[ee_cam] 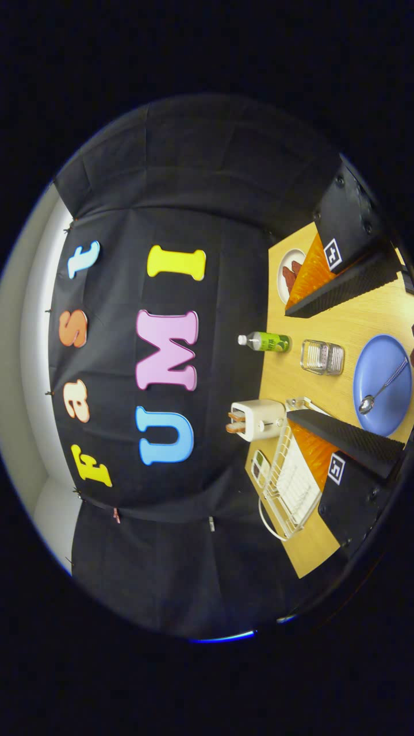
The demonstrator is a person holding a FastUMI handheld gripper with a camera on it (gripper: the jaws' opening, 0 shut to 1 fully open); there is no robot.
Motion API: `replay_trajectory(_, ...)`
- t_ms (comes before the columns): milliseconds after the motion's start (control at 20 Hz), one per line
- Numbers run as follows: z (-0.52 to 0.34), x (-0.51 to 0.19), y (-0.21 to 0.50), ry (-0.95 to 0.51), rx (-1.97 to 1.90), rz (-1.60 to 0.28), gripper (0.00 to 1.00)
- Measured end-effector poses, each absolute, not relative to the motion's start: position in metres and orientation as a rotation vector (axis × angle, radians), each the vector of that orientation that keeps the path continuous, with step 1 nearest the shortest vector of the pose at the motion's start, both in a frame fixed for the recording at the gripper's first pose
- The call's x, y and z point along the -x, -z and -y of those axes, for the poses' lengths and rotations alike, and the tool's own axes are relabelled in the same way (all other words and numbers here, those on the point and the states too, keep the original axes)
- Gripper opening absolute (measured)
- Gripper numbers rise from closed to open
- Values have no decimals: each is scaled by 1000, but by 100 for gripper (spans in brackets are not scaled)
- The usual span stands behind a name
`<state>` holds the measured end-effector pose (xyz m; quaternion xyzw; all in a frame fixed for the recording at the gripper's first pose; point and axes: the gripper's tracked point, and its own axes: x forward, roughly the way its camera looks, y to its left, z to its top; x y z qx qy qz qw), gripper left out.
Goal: Take the plate from the dish rack, then take the spoon from the basket and place it into the plate.
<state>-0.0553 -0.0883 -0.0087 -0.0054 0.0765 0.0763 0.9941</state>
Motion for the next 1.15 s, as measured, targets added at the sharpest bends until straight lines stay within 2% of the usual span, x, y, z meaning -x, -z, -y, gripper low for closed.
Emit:
replay_trajectory(250,103,76,-30,-9,-18,-69,98)
replay_trajectory(500,102,96,-35,79,-25,-56,98)
replay_trajectory(1150,65,85,-51,79,-30,-42,98)
